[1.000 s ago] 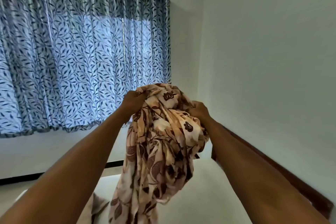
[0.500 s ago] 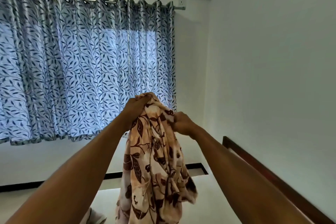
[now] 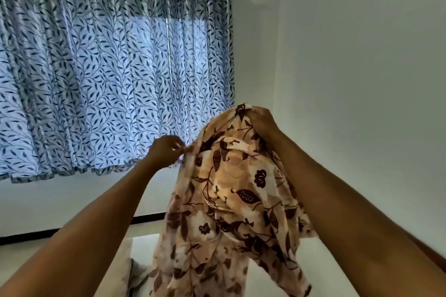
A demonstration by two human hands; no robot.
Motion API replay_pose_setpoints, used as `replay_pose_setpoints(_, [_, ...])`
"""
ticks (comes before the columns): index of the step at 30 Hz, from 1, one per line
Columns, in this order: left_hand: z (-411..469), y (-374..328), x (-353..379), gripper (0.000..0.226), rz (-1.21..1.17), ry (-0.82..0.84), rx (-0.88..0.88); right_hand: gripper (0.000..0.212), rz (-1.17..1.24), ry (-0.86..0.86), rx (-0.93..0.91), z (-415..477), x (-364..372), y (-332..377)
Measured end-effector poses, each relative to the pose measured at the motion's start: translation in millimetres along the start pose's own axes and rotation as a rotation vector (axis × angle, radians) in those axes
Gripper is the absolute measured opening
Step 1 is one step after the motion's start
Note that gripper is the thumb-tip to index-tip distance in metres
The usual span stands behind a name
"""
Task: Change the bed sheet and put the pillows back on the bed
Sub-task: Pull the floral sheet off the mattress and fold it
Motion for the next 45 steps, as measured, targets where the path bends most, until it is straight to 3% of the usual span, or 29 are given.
replay_pose_setpoints(3, [-9.1, -17.3, 14.8, 0.047, -0.397, 0.124, -0.001, 0.039, -0.036, 0.134, -0.050, 2.5, 10.0, -3.0])
replay_pose_setpoints(5, [-11.1, -37.3, 28.1, 0.067, -0.471, 0.215, 0.037, 0.052, -0.044, 0.215, -0.103, 6.1, 12.8, -2.1])
replay_pose_setpoints(8, [-5.2, -53.5, 46.4, 0.044, -0.186, 0.139, 0.143, 0.040, -0.036, 0.302, -0.157, 14.6, 9.1, 4.1])
replay_pose_setpoints(10, [4.0, -59.7, 49.5, 0.043, -0.055, 0.079, 0.171, 0.031, -0.002, 0.326, -0.146, 24.8, 3.5, -2.1])
replay_pose_setpoints(14, [16.1, -58.3, 48.6, 0.014, -0.233, 0.115, 0.010, 0.028, 0.028, 0.276, -0.101, 40.4, -13.7, -35.9])
replay_pose_setpoints(19, [19.5, -71.0, 42.2, 0.020, -0.484, -0.057, -0.035, 0.014, 0.045, 0.311, 0.031, 49.1, -32.5, -68.3])
replay_pose_setpoints(21, [20.9, -76.6, 50.8, 0.025, -0.523, 0.067, -0.074, 0.022, 0.099, 0.285, 0.060, 58.3, -31.9, -73.3])
replay_pose_setpoints(23, [17.0, -77.6, 76.6, 0.031, -0.433, 0.331, -0.109, 0.029, 0.151, 0.263, 0.085, 66.4, -27.0, -72.1])
replay_pose_setpoints(25, [5.7, -76.0, 107.1, 0.051, -0.327, 0.556, -0.131, 0.029, 0.207, 0.251, 0.094, 70.5, -20.8, -66.1])
replay_pose_setpoints(27, [-5.5, -71.1, 137.4, 0.068, -0.245, 0.662, -0.120, 0.034, 0.286, 0.216, 0.119, 76.2, -17.3, -62.7])
replay_pose_setpoints(28, [-9.9, -68.3, 149.6, 0.062, -0.189, 0.660, -0.093, 0.042, 0.338, 0.204, 0.136, 79.4, -16.2, -62.7])
replay_pose_setpoints(31, [-12.3, -55.7, 160.5, 0.011, -0.038, 0.423, -0.040, 0.049, 0.394, 0.140, 0.191, 86.7, -19.6, -66.9])
replay_pose_setpoints(35, [-6.1, -48.4, 128.4, 0.024, -0.204, 0.254, -0.137, 0.033, 0.304, 0.053, 0.243, 94.2, -33.3, -92.0])
replay_pose_setpoints(39, [14.0, -49.9, 104.5, 0.032, -0.536, 0.064, -0.194, 0.035, 0.089, 0.402, 0.202, 52.4, -14.3, -103.0])
replay_pose_setpoints(43, [28.4, -51.5, 105.5, 0.026, -0.648, -0.096, -0.306, 0.034, -0.051, 0.260, 0.038, -4.3, 20.2, -104.0])
replay_pose_setpoints(45, [33.6, -49.9, 107.5, 0.022, -0.779, -0.160, -0.405, 0.049, -0.066, 0.243, 0.013, -36.5, 38.9, -101.5])
Point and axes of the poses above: each hand's wrist, its own z-axis towards the middle knuckle, its own x-axis out of the palm, y = z × x, the point moved 3 cm from there along z, towards the middle knuckle, and after that the axes turned 12 degrees about -z, right-handed, at the moved point
